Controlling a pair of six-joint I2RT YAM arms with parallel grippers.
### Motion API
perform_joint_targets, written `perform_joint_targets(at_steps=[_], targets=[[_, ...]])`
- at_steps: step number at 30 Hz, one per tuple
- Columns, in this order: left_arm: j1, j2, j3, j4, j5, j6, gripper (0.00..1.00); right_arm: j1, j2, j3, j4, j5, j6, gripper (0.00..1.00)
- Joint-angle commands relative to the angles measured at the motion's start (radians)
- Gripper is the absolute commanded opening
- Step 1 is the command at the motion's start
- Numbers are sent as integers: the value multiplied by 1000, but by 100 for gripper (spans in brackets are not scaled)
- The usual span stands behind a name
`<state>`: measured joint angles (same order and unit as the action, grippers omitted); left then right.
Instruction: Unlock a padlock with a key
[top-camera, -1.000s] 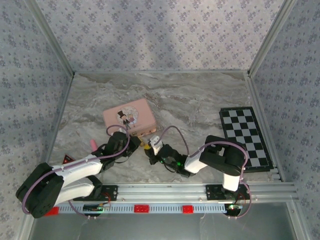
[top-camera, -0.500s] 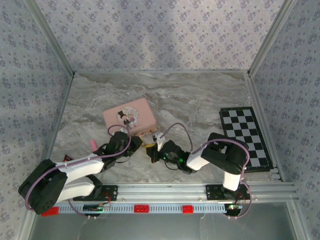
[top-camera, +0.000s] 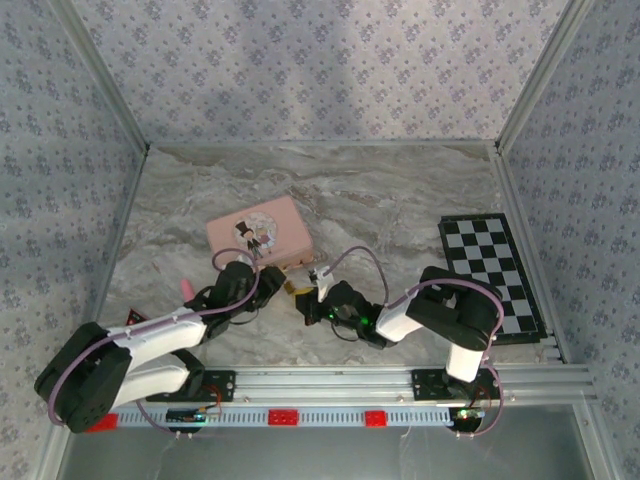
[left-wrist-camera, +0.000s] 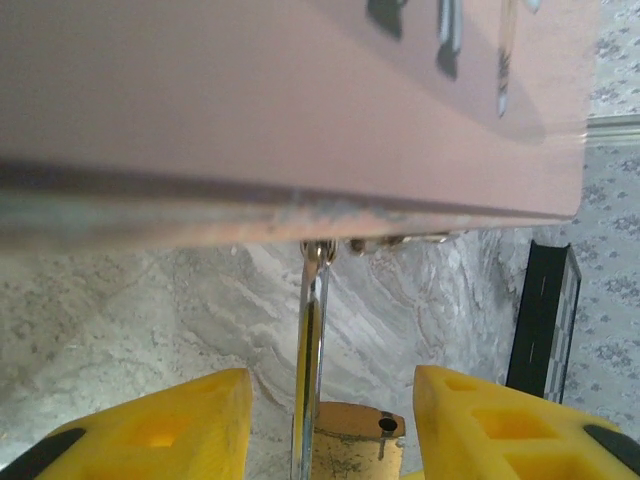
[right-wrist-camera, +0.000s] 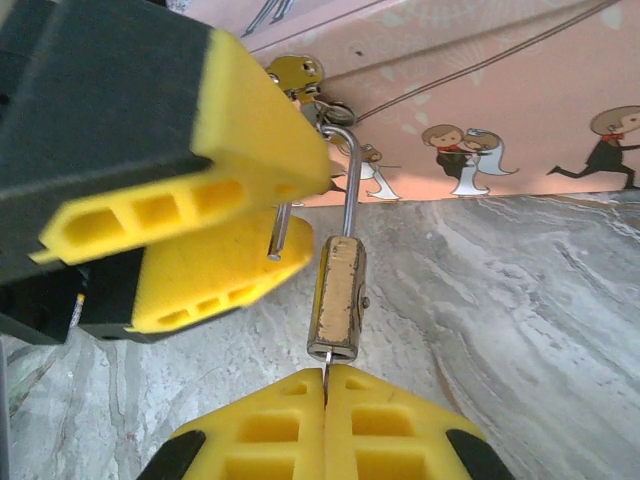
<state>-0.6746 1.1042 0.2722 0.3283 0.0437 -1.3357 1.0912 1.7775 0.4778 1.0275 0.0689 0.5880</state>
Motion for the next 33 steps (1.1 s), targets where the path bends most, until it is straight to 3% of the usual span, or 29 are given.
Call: perform_joint_targets(at_steps=[1,13,19,28,33], targets=[[15,-38,20,-38,-13,15,47,0,-26,-16,27,25,27,0],[60,-138,5,-126,-16,60,52,-19,-15,-10,28,-1,88,0],[67,-262,25,-183,-10,207,60,-39,-3,-31,50,3,135,0],[97,-358,208,-528,-34,501,69,-42,3,-15,-45,17,154,3],[206,-364,274,-658,-56,640,75,-49,18,-1,-60,6,165,4]])
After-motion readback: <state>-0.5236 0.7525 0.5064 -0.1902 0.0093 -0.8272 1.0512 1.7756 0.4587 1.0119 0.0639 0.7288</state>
